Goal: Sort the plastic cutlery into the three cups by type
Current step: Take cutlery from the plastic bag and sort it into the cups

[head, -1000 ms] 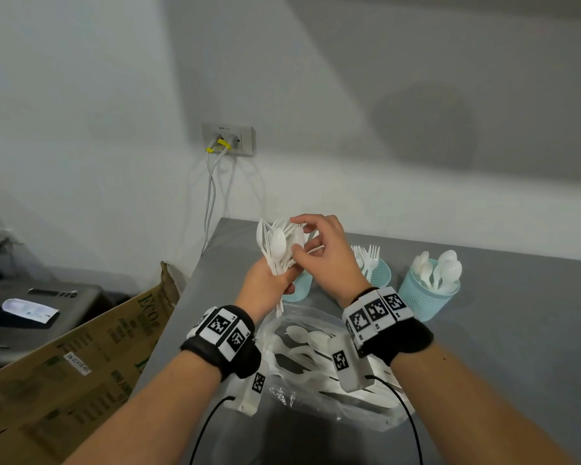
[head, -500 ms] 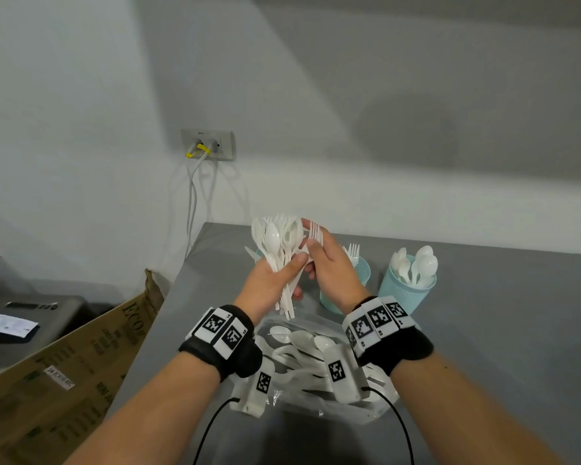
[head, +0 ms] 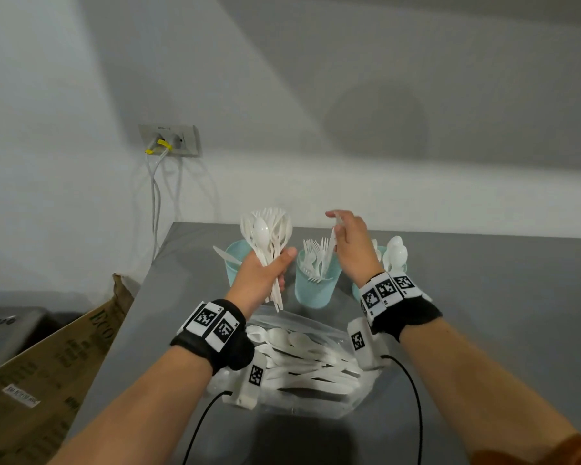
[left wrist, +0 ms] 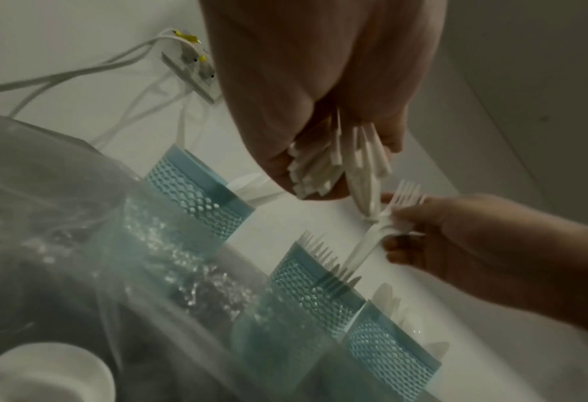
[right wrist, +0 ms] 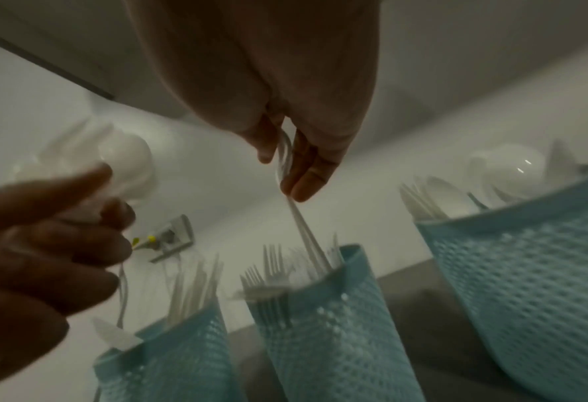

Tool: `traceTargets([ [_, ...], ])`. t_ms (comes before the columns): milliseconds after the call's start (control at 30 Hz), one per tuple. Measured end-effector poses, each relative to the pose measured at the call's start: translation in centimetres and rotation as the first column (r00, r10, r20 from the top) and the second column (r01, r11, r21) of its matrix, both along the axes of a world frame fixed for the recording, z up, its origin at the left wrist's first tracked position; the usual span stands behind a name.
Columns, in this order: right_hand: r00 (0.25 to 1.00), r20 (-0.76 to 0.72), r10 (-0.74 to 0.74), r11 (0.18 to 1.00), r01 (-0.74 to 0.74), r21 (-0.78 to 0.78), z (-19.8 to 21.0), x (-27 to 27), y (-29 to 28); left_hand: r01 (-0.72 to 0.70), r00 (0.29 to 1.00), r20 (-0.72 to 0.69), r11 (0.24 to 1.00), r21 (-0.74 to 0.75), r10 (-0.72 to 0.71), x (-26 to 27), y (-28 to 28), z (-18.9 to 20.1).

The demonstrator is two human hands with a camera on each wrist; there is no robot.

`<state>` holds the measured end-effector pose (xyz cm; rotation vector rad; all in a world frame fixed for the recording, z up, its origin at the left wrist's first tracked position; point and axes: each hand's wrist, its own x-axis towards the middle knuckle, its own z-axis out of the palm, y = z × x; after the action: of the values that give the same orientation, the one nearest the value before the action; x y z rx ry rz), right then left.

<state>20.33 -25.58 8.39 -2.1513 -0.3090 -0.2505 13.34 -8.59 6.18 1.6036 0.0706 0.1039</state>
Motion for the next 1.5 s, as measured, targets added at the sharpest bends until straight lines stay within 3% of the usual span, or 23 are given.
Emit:
traceTargets([
  [100,0.993,-0.121,-0.007,0.997,-0.002,-0.076,-1.6,0.0,0.0,0.029,0.999,0.023,0.999,0.019,-0.030,0.1,-0.2,0.1],
  [233,0.994,-0.109,-0.023,0.999,0.018,-0.047,-1.3,-0.5,0.7,0.034,0.998,0.042,0.996,0.085,-0.037,0.3,-0.1,-0.1],
  [367,1.000,0.008,-0.011,0.993,0.010,0.115,1.2,-1.7,2.2,0.007,0.998,0.058,0.996,0.092,-0.012,0.4,-0.3,-0.1],
  [467,0.996,-0.053,0.072,0.962,-0.055,0.269,3.0,-3.2,3.5,0.002,0.994,0.108,0.992,0.129,-0.016,0.4,-0.6,-0.1],
  [633,0.990,-0.120,0.071,0.955,-0.033,0.294,3.4,-3.9,4.3,0.027,0.986,0.157,0.989,0.144,-0.050,0.3,-0.6,-0.1],
  [800,0.973,-0.170,0.155,0.922,-0.081,0.378,3.3,-4.2,4.1,0.043,0.987,0.151,0.992,0.117,-0.061,0.0,-0.4,0.1],
  [1033,0.977,-0.181,0.114,0.913,-0.031,0.407,3.4,-4.3,3.5,0.048,0.994,0.101,0.999,-0.009,-0.047,-0.6,-0.7,0.1],
  [1367,0.980,-0.138,0.143,0.867,-0.056,0.496,3.3,-3.9,3.3,0.074,0.993,0.089,0.997,0.010,-0.074,-0.7,-0.3,0.0],
  [1500,0.979,-0.114,0.167,0.869,-0.091,0.487,3.1,-3.9,2.9,0.038,0.998,0.050,0.998,-0.049,-0.036,-0.5,-0.1,0.3],
])
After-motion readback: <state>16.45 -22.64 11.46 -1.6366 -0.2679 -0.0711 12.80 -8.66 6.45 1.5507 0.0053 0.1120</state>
